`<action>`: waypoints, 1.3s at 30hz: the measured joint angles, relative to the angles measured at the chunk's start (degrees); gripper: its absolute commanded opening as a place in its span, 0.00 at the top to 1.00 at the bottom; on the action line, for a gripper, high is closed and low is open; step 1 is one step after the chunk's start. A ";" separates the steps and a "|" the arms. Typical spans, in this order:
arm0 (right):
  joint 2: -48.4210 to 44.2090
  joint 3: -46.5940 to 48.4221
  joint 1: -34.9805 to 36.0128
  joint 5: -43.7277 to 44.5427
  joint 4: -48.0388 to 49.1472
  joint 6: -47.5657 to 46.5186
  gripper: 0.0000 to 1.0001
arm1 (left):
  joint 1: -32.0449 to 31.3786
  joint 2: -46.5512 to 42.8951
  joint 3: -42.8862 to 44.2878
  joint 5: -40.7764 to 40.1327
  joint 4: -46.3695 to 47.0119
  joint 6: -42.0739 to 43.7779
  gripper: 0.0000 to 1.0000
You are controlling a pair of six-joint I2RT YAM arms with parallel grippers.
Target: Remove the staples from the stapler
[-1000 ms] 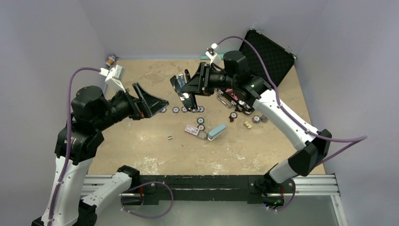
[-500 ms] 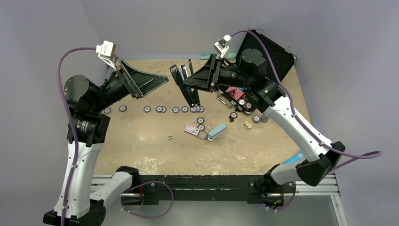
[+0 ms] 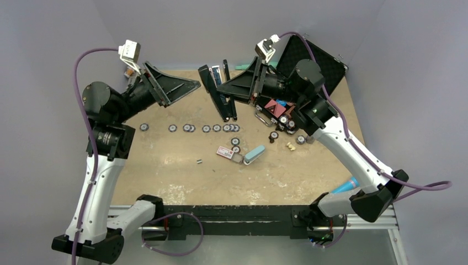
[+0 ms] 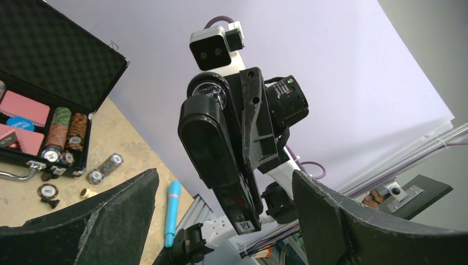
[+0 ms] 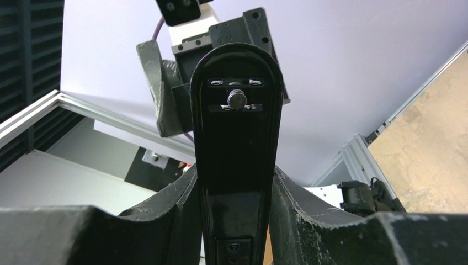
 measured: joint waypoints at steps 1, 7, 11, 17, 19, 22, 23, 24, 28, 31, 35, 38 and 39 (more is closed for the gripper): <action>0.04 0.00 0.00 -0.07 0.35 0.22 1.00 | -0.35 0.57 0.00 -0.11 0.83 -0.33 0.07; 1.16 0.26 0.59 -0.85 1.33 0.79 1.00 | -4.63 4.92 0.33 -1.31 3.08 -0.52 0.11; 2.38 0.46 1.31 -0.85 1.36 0.85 1.00 | -7.54 6.91 0.44 -2.40 3.10 -0.39 0.16; 2.60 0.46 2.29 -0.79 1.38 0.81 1.00 | -9.03 7.63 1.33 -3.85 3.23 -0.37 0.26; 2.54 0.46 2.64 -0.76 1.38 0.81 1.00 | -9.38 7.63 1.57 -4.20 3.65 -0.37 0.29; 2.47 0.44 3.13 -0.72 1.38 0.76 1.00 | -9.77 7.63 1.57 -4.81 3.93 -0.37 0.32; 2.36 0.42 3.32 -0.63 1.36 0.70 1.00 | -9.86 7.63 1.57 -5.09 3.93 -0.39 0.33; 2.19 0.28 3.48 -0.57 1.36 0.63 1.00 | -9.99 7.63 1.57 -5.33 3.93 -0.39 0.35; 1.09 -0.39 3.82 -0.50 1.33 0.50 1.00 | -10.25 7.63 1.57 -6.36 3.91 -0.42 0.43; 0.48 -0.50 4.13 -0.44 1.38 0.09 1.00 | -10.54 7.63 1.57 -7.08 3.93 -0.46 0.46; 0.28 -1.22 4.48 -0.28 1.38 -0.46 1.00 | -10.97 7.80 1.60 -7.19 3.98 -0.48 0.41; 0.26 -1.73 5.20 -0.22 1.38 -0.70 1.00 | -11.17 8.24 1.60 -7.19 3.98 -0.55 0.36; 0.24 -1.90 5.44 -0.15 1.38 -0.72 1.00 | -11.28 8.35 1.57 -7.17 3.98 -0.61 0.38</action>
